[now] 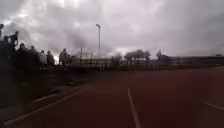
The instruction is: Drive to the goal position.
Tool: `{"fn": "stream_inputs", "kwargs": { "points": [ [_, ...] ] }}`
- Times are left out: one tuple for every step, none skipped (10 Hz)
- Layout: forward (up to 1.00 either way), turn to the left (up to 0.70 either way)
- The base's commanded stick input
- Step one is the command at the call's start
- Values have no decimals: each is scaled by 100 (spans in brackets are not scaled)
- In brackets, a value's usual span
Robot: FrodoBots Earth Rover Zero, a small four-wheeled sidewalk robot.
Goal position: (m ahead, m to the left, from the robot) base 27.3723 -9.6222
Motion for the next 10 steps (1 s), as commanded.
{"fn": "stream_inputs", "kwargs": {
  "points": [
    [50,-50],
    [50,-50],
    [50,-50],
    [50,-50],
    [50,-50],
    [50,-50],
    [50,-50],
    [50,-25],
    [50,0],
    [50,0]
  ]
}}
